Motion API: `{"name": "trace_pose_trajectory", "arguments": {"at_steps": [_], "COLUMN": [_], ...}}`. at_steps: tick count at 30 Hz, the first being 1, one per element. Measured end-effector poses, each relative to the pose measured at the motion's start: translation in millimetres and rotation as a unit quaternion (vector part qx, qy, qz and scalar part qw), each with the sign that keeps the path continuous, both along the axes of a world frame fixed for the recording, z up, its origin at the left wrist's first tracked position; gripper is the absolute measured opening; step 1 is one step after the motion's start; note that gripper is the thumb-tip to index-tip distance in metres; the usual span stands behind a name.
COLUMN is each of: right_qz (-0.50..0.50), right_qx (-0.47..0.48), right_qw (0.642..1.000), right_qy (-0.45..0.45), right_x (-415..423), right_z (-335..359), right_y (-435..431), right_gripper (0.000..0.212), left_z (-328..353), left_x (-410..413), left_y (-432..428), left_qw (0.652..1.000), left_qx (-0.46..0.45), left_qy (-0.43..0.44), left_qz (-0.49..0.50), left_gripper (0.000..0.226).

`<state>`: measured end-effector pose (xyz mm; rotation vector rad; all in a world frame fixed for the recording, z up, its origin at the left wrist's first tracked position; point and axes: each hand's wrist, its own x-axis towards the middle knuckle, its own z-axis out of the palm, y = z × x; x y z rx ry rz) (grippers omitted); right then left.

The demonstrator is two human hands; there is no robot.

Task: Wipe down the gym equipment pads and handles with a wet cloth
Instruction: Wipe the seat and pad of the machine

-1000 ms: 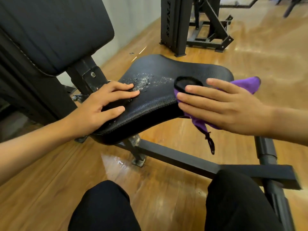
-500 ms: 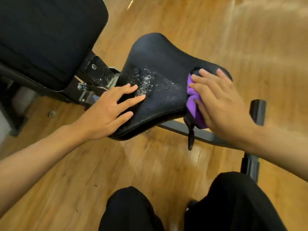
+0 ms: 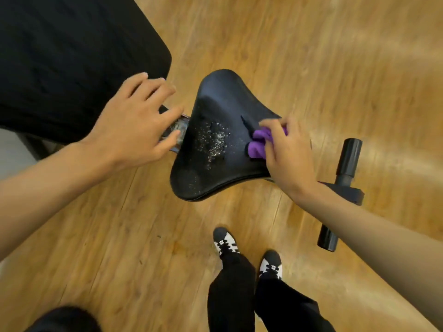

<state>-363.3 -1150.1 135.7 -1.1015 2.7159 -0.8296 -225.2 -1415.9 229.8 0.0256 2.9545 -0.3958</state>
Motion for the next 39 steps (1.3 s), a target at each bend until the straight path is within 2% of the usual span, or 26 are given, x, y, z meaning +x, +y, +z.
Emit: {"name": "trace_pose_trajectory", "arguments": {"at_steps": [2,5,9,15,18,21,24,27,29,33,37,39], "right_qz": [0.012,0.07,0.086,0.081,0.085,0.018,-0.01,0.062,0.084,0.0,0.07,0.097], "right_qx": [0.083,0.182,0.241,0.247,0.255,0.251,0.234,0.256,0.249,0.232,0.24,0.246], "right_qw": [0.996,0.978,0.963,0.963,0.96,0.968,0.972,0.963,0.963,0.973,0.967,0.963], "right_qy": [0.03,0.074,0.087,0.075,0.076,0.015,0.028,0.048,0.059,-0.007,0.045,0.051], "right_x": [0.7,3.6,3.2,20.1,-6.1,-43.4,-23.9,8.9,-18.7,-51.6,2.8,-5.2], "right_z": [-8.9,-11.6,-4.4,-9.4,-15.3,-21.7,-20.4,-9.3,-17.3,-26.8,-2.8,-9.3], "right_y": [13.0,17.0,-1.7,6.7,-8.1,-49.7,-37.6,8.0,-8.0,-58.7,26.2,35.0], "right_gripper": [0.03,0.056,0.062,0.059,0.057,0.055,0.051,0.053,0.05,0.051,0.055,0.051], "left_z": [6.0,8.7,8.9,3.7,2.4,-0.2,3.4,6.6,5.0,2.7,2.7,3.8], "left_x": [-3.7,-3.6,-1.7,-2.2,-3.5,-3.0,-5.2,-5.9,-6.5,-7.8,-8.5,-9.6], "left_y": [-9.1,-24.8,-40.2,-43.7,-45.8,-45.6,-44.8,-43.8,-44.4,-43.6,-44.0,-43.5], "left_qw": [0.999,0.997,0.992,0.97,0.958,0.943,0.94,0.936,0.935,0.935,0.932,0.934], "left_qx": [-0.026,-0.053,-0.105,-0.218,-0.256,-0.29,-0.289,-0.292,-0.292,-0.291,-0.293,-0.289], "left_qy": [-0.011,-0.036,-0.053,-0.104,-0.129,-0.163,-0.181,-0.196,-0.2,-0.202,-0.211,-0.208], "left_qz": [0.021,0.04,0.035,0.036,0.017,0.0,0.0,0.008,0.008,0.013,0.013,0.013], "left_gripper": [0.066,0.069,0.066,0.069,0.068,0.069,0.069,0.071,0.07,0.07,0.069,0.069]}}
